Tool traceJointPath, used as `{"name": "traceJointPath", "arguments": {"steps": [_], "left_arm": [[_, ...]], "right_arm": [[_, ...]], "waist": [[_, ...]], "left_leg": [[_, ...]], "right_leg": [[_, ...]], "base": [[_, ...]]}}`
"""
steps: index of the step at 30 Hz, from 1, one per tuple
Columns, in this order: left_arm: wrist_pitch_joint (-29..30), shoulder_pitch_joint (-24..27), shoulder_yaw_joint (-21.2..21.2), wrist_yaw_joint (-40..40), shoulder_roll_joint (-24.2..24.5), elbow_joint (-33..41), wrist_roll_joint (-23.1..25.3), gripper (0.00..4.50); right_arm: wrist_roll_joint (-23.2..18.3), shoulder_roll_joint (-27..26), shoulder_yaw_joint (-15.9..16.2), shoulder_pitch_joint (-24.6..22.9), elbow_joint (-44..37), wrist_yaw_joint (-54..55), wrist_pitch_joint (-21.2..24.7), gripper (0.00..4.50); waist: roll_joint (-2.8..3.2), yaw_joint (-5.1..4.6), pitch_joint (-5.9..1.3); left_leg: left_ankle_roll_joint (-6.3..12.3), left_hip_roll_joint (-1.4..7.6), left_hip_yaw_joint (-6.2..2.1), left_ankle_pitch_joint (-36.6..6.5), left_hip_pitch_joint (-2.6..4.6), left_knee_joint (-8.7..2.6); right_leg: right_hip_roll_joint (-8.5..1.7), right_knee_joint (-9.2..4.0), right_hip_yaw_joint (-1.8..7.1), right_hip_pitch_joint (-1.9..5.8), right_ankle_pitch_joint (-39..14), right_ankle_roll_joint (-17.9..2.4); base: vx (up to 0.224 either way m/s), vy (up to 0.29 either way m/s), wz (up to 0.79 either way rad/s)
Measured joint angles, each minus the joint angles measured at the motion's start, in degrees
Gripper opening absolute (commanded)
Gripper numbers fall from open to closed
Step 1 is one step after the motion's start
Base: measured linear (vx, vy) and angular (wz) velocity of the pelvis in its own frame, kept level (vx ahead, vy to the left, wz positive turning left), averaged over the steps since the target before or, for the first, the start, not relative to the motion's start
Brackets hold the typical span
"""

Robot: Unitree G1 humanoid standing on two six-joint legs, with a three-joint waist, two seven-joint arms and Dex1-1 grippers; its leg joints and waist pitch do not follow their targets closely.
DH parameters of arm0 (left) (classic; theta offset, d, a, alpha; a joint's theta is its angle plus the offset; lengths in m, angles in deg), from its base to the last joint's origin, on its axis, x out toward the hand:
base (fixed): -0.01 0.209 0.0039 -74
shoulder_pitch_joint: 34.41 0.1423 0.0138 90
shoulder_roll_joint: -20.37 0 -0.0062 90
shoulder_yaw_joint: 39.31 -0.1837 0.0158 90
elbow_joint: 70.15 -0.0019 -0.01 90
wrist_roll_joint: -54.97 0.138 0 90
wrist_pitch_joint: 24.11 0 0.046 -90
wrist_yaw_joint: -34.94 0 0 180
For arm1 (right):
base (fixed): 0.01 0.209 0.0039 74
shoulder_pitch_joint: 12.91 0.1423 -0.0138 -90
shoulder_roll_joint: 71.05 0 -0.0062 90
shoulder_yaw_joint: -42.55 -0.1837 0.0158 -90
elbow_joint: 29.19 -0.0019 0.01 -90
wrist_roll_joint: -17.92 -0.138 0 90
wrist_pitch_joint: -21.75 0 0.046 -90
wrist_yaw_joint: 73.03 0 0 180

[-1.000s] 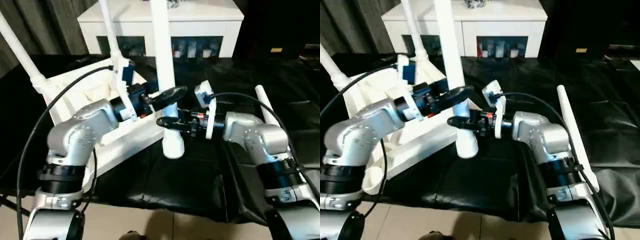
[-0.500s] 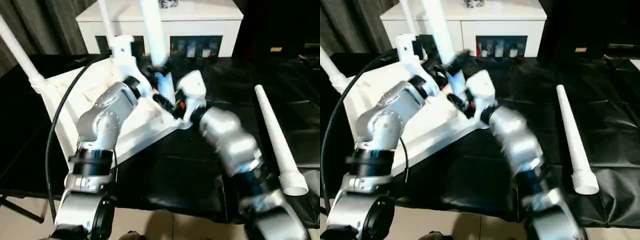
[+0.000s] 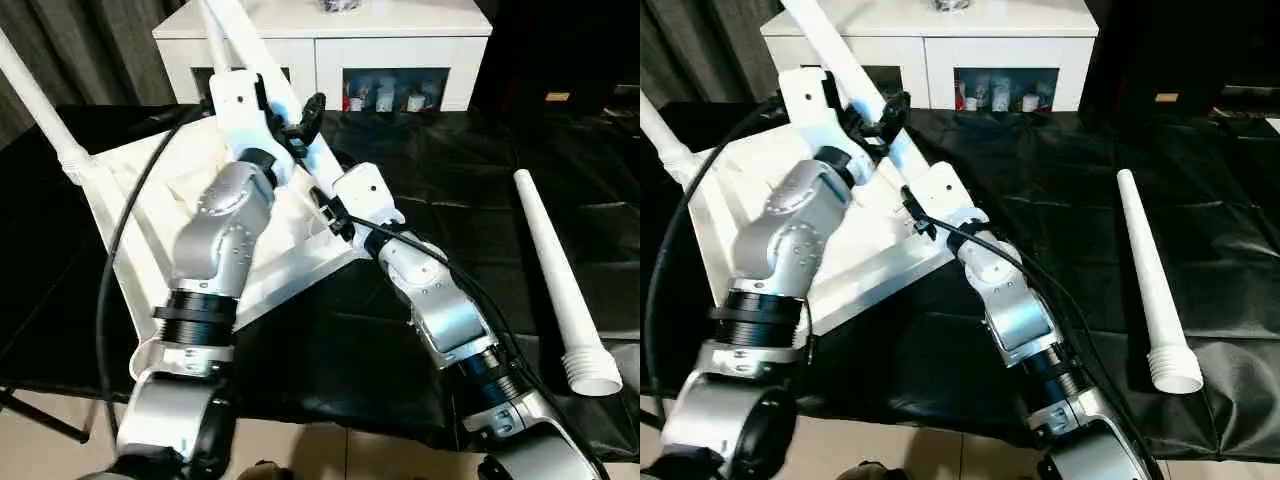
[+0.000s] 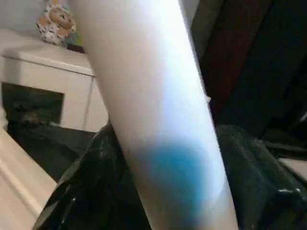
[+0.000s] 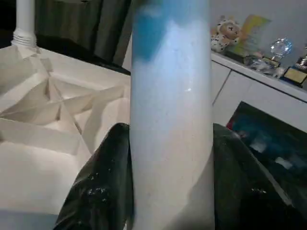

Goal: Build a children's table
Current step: Insert table leg to table base

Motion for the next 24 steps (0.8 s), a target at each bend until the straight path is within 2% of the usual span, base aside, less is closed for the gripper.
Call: {"name": "traceJointPath", "arguments": {"steps": [10,12,15,16,17,20,22,24], "left_arm": [[4.08,-0.12,3.8,1.76,-1.25,0.58,-7.47,2.23],[5.21,-0.13,4.4,2.39,-1.03,0.71,-8.76,2.02],[7.31,-0.3,5.17,4.33,0.25,0.91,-11.24,1.94],[8.56,-0.52,5.3,6.09,1.53,0.92,-12.29,1.86],[9.57,-0.75,5.39,7.38,2.48,0.93,-13.01,1.85],[12.66,-1.04,5.01,12.87,6.13,1.26,-14.36,1.83],[14.19,-1.12,4.61,16.13,8.37,1.59,-14.66,1.82],[14.75,-1.15,4.0,18.56,10.19,1.61,-14.58,1.82]], "right_arm": [[0.71,-0.17,-0.01,0.31,1.39,0.22,-1.53,1.82],[0.88,-0.16,-0.01,0.31,1.81,0.22,-2.33,1.82],[0.55,-0.2,-0.12,0.31,2.01,-0.13,-3.28,1.82],[-0.02,-0.19,-0.23,0.31,2.01,-0.78,-3.9,2.38],[-0.39,-0.15,-0.35,0.31,2.0,-1.41,-4.49,2.52],[-2.8,-0.08,-1.08,0.39,1.97,-4.58,-5.64,2.58],[-4.96,0.19,-1.32,0.41,1.93,-7.49,-5.9,2.9],[-7.43,0.59,-1.66,0.41,1.85,-11.2,-5.89,2.96]], "waist": [[0.0,-0.05,0.0],[0.0,-0.03,0.0],[0.01,-0.05,0.01],[0.01,-0.04,0.01],[0.02,-0.04,0.01],[0.2,-0.07,-0.02],[0.22,-0.06,-0.02],[0.23,-0.06,-0.02]], "left_leg": [[0.0,0.01,0.0,0.0,0.01,0.0],[0.0,0.01,0.0,0.0,0.01,0.0],[0.0,0.01,0.0,0.0,0.01,0.0],[0.0,0.01,0.0,0.0,0.02,0.0],[0.0,0.01,0.0,0.0,0.02,0.0],[0.0,0.01,0.0,0.0,0.02,0.0],[0.0,0.02,0.0,0.0,0.04,0.0],[0.0,0.02,0.0,0.0,0.04,0.0]], "right_leg": [[0.0,0.02,-0.02,0.0,0.0,0.0],[0.0,0.02,-0.02,0.0,0.01,0.0],[0.0,0.03,-0.03,0.0,0.01,0.0],[0.0,0.03,-0.03,-0.01,0.01,0.0],[0.0,0.03,-0.03,-0.01,0.01,0.0],[0.0,0.03,-0.03,0.0,0.01,0.0],[0.01,0.04,-0.04,0.0,0.01,0.0],[0.0,0.05,-0.05,0.01,0.02,-0.02]], "base": [[0.0,0.0,0.0],[0.0,0.0,0.0],[0.0,0.0,0.0],[0.0,0.0,0.0],[0.0,0.0,0.0],[0.0,0.0,0.0],[0.0,0.0,0.0],[0.0,0.0,0.0]]}}
